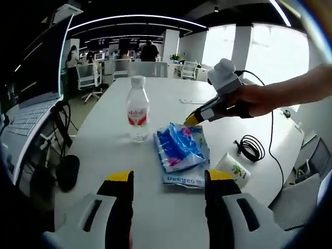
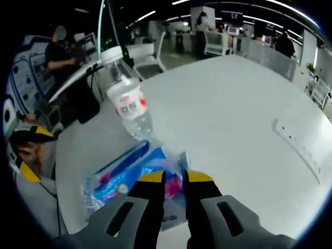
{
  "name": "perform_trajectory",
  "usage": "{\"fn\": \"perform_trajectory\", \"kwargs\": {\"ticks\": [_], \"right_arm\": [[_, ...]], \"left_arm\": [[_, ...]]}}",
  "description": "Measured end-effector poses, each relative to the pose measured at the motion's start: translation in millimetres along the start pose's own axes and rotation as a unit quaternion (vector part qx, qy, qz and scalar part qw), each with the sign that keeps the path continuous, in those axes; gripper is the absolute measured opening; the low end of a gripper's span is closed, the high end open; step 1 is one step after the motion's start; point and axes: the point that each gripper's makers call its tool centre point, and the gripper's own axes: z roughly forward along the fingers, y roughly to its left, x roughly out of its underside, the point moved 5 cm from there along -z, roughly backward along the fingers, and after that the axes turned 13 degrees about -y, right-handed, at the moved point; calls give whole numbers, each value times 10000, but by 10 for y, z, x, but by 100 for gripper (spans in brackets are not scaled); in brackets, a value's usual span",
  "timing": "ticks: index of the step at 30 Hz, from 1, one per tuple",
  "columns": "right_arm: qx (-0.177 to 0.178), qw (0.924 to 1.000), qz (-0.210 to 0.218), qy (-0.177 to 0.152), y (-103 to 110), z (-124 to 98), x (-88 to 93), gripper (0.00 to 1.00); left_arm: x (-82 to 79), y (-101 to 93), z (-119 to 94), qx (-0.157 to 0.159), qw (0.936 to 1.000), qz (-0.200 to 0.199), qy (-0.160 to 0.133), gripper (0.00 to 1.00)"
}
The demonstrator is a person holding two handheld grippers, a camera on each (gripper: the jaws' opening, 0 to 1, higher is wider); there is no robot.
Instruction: Arrange the tabletop items into an orderly group along one side of the table until the central work area is clear of visible clutter.
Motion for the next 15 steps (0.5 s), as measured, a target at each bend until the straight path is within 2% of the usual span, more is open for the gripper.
{"fn": "perform_trajectory", "kwargs": {"ticks": [4, 6, 15], "right_arm": [[-16, 10000, 41, 63, -36, 70, 22, 11], [-46, 9999, 49, 75, -71, 172, -15, 11], [-187, 9995, -155, 201, -31, 199, 3, 8]], "left_arm": [[15, 29, -12, -59, 10000, -50, 6, 55], [16, 46, -31, -98, 9999, -83, 3, 55], [42, 84, -88, -206, 9997, -161, 22, 55]]}}
